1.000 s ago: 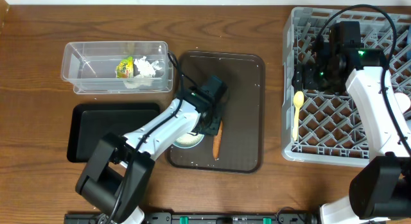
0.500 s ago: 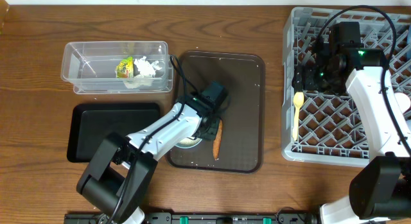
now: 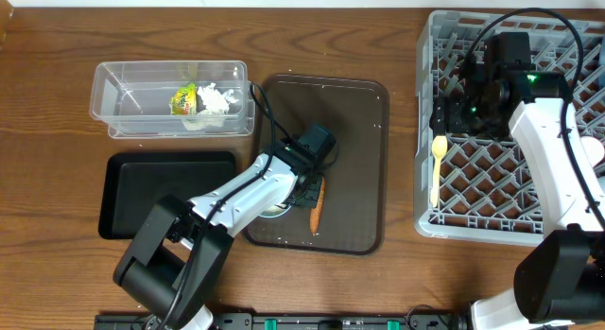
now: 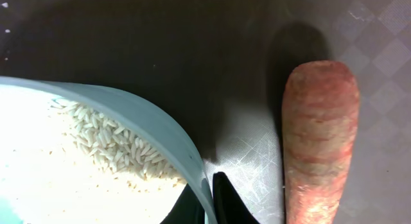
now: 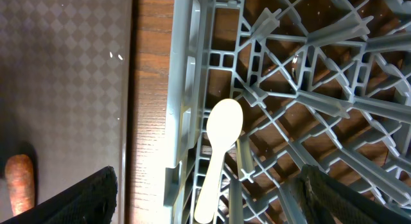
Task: Sort waste into correct bins and load items into the dishwasher rack
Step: 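Carry rice bowl left and tip rice onto black tray, then carry emptied white bowl with left gripper and set it on brown tray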
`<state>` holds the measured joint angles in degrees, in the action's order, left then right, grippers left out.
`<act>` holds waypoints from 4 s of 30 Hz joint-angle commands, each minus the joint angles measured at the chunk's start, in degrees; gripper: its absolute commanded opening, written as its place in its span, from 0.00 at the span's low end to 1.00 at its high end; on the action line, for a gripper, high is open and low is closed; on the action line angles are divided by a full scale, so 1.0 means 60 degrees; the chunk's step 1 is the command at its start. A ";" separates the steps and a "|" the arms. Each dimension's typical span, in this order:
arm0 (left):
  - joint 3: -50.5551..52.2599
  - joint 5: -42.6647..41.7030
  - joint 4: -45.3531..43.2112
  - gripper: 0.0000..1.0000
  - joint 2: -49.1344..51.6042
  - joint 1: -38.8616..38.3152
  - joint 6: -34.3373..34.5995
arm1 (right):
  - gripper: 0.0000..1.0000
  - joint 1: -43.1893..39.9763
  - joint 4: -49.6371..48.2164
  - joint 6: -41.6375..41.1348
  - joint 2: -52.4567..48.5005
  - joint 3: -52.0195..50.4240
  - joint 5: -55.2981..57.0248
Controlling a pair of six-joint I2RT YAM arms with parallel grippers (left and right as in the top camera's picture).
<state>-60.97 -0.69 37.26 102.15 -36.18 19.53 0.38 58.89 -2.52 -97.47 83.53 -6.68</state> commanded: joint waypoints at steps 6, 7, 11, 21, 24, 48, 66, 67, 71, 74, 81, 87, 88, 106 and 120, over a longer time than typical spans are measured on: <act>-0.0659 0.0131 0.0284 0.06 -0.0353 0.0047 -0.0284 | 0.88 0.0004 0.0036 -0.0033 0.0131 0.0131 -0.0073; -0.0721 0.0127 0.0324 0.06 -0.0514 0.0076 -0.0291 | 0.88 0.0004 0.0036 -0.0033 0.0131 0.0131 -0.0073; -0.0772 0.0124 0.0477 0.06 -0.1271 0.0382 -0.0273 | 0.88 0.0004 0.0044 -0.0029 0.0127 0.0131 -0.0069; -0.0769 -0.1851 0.0911 0.06 -0.3344 0.2816 -0.0208 | 0.88 0.0004 0.0040 -0.0029 0.0127 0.0131 -0.0069; -0.0627 -0.3126 0.0933 0.06 -0.3428 0.4095 -0.0364 | 0.88 0.0004 0.0040 -0.0029 0.0131 0.0131 -0.0069; 0.3260 -1.4903 -0.3024 0.06 -0.1858 1.1646 -0.3260 | 0.88 0.0004 0.0044 -0.0033 0.0127 0.0131 -0.0073; 0.3260 -1.4903 -0.3053 0.06 -0.1228 1.1774 0.0871 | 0.88 0.0004 0.0051 -0.0033 0.0127 0.0131 -0.0073; 0.3260 -1.4903 -0.3056 0.06 -0.1228 1.1817 0.1359 | 0.87 0.0004 0.0051 -0.0033 0.0127 0.0131 -0.0073; 0.3260 -1.4903 -0.3053 0.06 -0.1228 1.2021 0.2670 | 0.88 0.0004 0.0066 -0.0029 0.0127 0.0131 -0.0069; 0.3260 -1.4903 -0.3100 0.06 -0.1228 1.2171 0.2827 | 0.88 0.0004 0.0087 -0.0029 0.0127 0.0131 -0.0069; 0.3260 -1.4906 -0.4415 0.06 -0.1228 1.2240 0.1818 | 0.88 0.0004 0.0084 -0.0029 0.0127 0.0131 -0.0069; 0.3260 -1.4061 -0.4663 0.06 -0.1228 1.2240 0.1880 | 0.88 0.0004 0.0084 -0.0029 0.0127 0.0131 -0.0069; 0.3260 -1.4553 -0.4827 0.06 -0.1239 1.2229 0.1836 | 0.88 0.0004 0.0084 -0.0029 0.0131 0.0131 -0.0069; 0.3238 -1.4422 -0.6521 0.06 -0.2568 1.0765 0.2120 | 0.88 0.0004 0.0080 -0.0033 0.0127 0.0131 -0.0069; 0.3049 -0.8433 -0.7133 0.06 -0.4109 0.5821 0.2532 | 0.88 0.0004 0.0004 -0.0033 0.0131 0.0131 -0.0073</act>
<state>-41.32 -64.10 -5.43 77.84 5.52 36.14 0.38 59.07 -2.52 -97.47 83.53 -6.70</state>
